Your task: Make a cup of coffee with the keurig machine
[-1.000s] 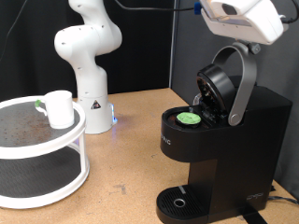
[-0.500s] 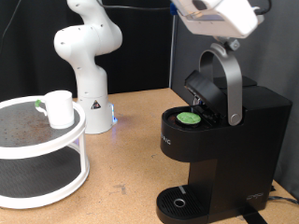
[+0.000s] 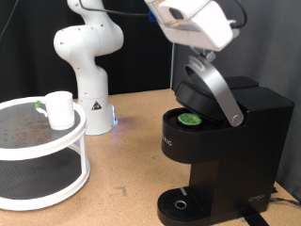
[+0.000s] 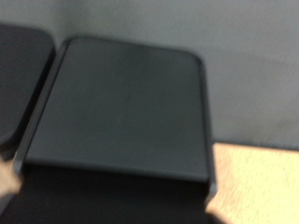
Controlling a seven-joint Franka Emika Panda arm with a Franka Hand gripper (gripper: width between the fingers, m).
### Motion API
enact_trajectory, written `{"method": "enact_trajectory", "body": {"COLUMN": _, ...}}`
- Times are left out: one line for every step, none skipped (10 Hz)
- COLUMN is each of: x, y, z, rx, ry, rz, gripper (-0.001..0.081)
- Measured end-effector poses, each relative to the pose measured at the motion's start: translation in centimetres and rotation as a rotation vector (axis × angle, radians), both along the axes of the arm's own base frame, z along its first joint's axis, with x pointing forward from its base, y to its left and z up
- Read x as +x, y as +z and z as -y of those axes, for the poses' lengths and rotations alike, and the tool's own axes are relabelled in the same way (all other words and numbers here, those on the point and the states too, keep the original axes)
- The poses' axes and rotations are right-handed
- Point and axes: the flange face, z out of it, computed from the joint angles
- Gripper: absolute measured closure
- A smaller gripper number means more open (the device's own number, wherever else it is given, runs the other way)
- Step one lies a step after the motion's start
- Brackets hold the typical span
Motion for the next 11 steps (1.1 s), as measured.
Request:
{"method": "enact_trajectory", "body": {"x": -0.2, "y": -0.8, "z": 0.7, "rx": -0.019, "ry": 0.015, "rz": 0.001, "gripper": 0.0803}}
{"method": "enact_trajectory", "body": {"x": -0.4, "y": -1.6, "z": 1.4, "rx": -0.028, "ry": 0.031, "rz": 0.004, "gripper": 0.0803}}
{"method": "enact_trajectory", "body": {"x": -0.6, "y": -2.2, "z": 2.2, "rx": -0.030, "ry": 0.043, "rz": 0.009, "gripper": 0.0803}}
{"method": "enact_trajectory", "body": {"x": -0.8, "y": -2.6, "z": 2.9, "rx": -0.031, "ry": 0.057, "rz": 0.017, "gripper": 0.0803}}
{"method": "enact_trajectory", "body": {"x": -1.1, "y": -3.1, "z": 3.5, "rx": -0.035, "ry": 0.068, "rz": 0.021, "gripper": 0.0803}}
{"method": "enact_trajectory", "body": {"x": -1.4, "y": -3.6, "z": 4.1, "rx": -0.044, "ry": 0.076, "rz": 0.019, "gripper": 0.0803}}
{"method": "enact_trajectory", "body": {"x": -1.7, "y": -4.3, "z": 4.6, "rx": -0.058, "ry": 0.075, "rz": 0.013, "gripper": 0.0803}}
{"method": "enact_trajectory", "body": {"x": -1.9, "y": -5.0, "z": 5.0, "rx": -0.070, "ry": 0.065, "rz": 0.010, "gripper": 0.0803}}
{"method": "enact_trajectory", "body": {"x": -2.1, "y": -5.8, "z": 5.3, "rx": -0.085, "ry": 0.054, "rz": 0.011, "gripper": 0.0803}}
{"method": "enact_trajectory", "body": {"x": -2.3, "y": -6.5, "z": 5.5, "rx": -0.095, "ry": 0.048, "rz": 0.007, "gripper": 0.0803}}
{"method": "enact_trajectory", "body": {"x": -2.5, "y": -7.0, "z": 5.6, "rx": -0.097, "ry": 0.048, "rz": 0.000, "gripper": 0.0803}}
